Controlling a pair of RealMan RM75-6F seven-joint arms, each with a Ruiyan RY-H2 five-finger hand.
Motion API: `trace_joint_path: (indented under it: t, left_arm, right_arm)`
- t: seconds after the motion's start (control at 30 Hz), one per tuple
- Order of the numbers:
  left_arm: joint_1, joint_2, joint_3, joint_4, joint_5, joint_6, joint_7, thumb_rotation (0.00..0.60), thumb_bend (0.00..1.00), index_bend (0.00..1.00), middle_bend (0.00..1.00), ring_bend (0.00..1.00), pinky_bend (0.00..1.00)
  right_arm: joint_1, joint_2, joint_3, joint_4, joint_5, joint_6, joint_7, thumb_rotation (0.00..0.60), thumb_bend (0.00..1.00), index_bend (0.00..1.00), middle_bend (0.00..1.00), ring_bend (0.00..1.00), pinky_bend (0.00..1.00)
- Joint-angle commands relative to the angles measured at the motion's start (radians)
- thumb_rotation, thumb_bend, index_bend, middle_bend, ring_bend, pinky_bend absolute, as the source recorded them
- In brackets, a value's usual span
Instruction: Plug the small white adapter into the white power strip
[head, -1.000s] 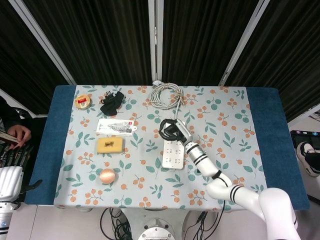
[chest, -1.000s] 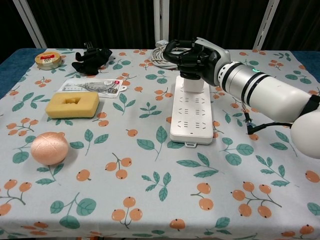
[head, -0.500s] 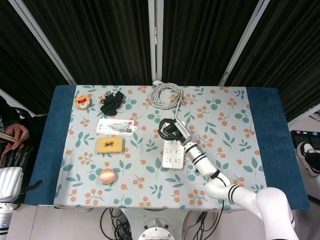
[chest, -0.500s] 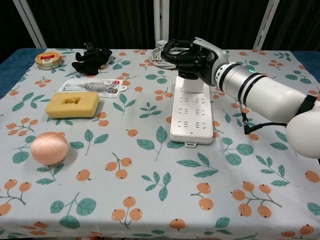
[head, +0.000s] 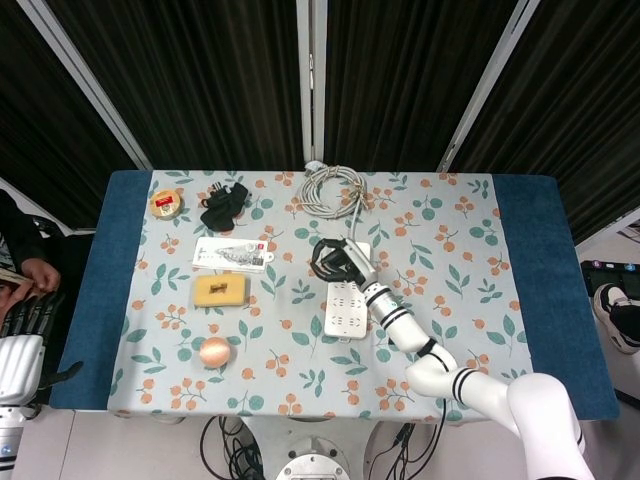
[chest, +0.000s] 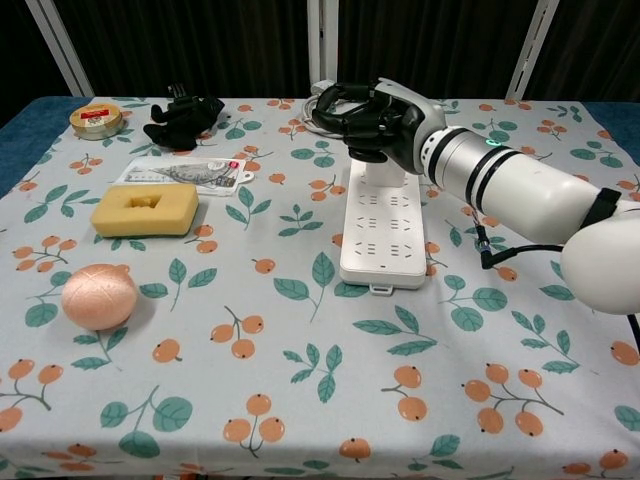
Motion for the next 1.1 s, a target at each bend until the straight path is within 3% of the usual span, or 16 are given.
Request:
trace_joint_path:
  t: [0.03,0.33,0.43,0.53,0.63,0.73,0.8,0.87,0.93,1.0,1.1]
  left_arm:
    - [0.0,0.001,0.0,0.001,0.001,0.0,0.0,0.6,0.0,0.05,0.04,0.0,0.0]
    - [-0.005,0.011,-0.004,-0.012,0.013,0.007,0.01,0.6,0.0,0.05,0.04,0.0,0.0]
    - [-0.008,0.011,-0.006,-0.018,0.018,0.011,0.017,0.6,0.0,0.05,0.04,0.0,0.0]
    - [-0.008,0.006,-0.01,-0.017,0.017,0.017,0.024,0.6,0.0,0.05,0.04,0.0,0.0]
    - [-0.007,-0.002,-0.012,-0.01,0.016,0.022,0.022,0.6,0.0,0.05,0.04,0.0,0.0]
    - [-0.004,-0.01,-0.014,-0.003,0.012,0.027,0.021,0.6,0.0,0.05,0.04,0.0,0.0]
    - [-0.002,-0.016,-0.018,0.0,0.006,0.032,0.029,0.6,0.0,0.05,0.04,0.0,0.0]
    - [0.0,-0.026,-0.021,0.004,0.002,0.038,0.042,0.6,0.0,0.05,0.04,0.0,0.0]
    - [0.001,-0.035,-0.023,0.007,0.0,0.042,0.054,0.6,0.0,0.05,0.04,0.0,0.0]
    - [0.001,-0.041,-0.024,0.007,-0.001,0.043,0.059,0.6,0.0,0.05,0.04,0.0,0.0]
    - [0.002,-0.048,-0.023,0.005,0.005,0.05,0.067,0.6,0.0,0.05,0.04,0.0,0.0]
  right_arm:
    - [-0.008,0.016,0.005,-0.019,-0.002,0.022,-0.01,0.6,0.93,1.0,1.0,1.0,1.0]
    - [-0.051,0.129,0.018,-0.162,-0.013,0.114,-0.098,0.6,0.93,1.0,1.0,1.0,1.0]
    - [-0.085,0.2,-0.01,-0.221,-0.044,0.166,-0.231,0.6,0.91,1.0,1.0,0.99,1.0]
    - [-0.148,0.282,-0.053,-0.271,-0.075,0.26,-0.489,0.6,0.83,0.93,0.96,0.9,0.97]
    - [-0.233,0.386,-0.099,-0.352,-0.075,0.339,-0.791,0.6,0.62,0.72,0.8,0.7,0.73]
    - [-0.34,0.528,-0.145,-0.499,-0.01,0.38,-1.089,0.6,0.38,0.5,0.58,0.44,0.4]
    - [-0.396,0.603,-0.166,-0.594,0.034,0.401,-1.192,0.6,0.28,0.36,0.4,0.26,0.19]
    - [-0.455,0.673,-0.195,-0.679,0.064,0.43,-1.261,0.6,0.24,0.24,0.27,0.14,0.07]
    - [-0.508,0.724,-0.226,-0.735,0.079,0.463,-1.308,0.6,0.22,0.1,0.16,0.03,0.0]
    - [-0.55,0.756,-0.249,-0.772,0.082,0.495,-1.334,0.6,0.18,0.01,0.05,0.0,0.0]
    - [-0.618,0.789,-0.278,-0.812,0.062,0.566,-1.333,0.6,0.18,0.0,0.0,0.0,0.0]
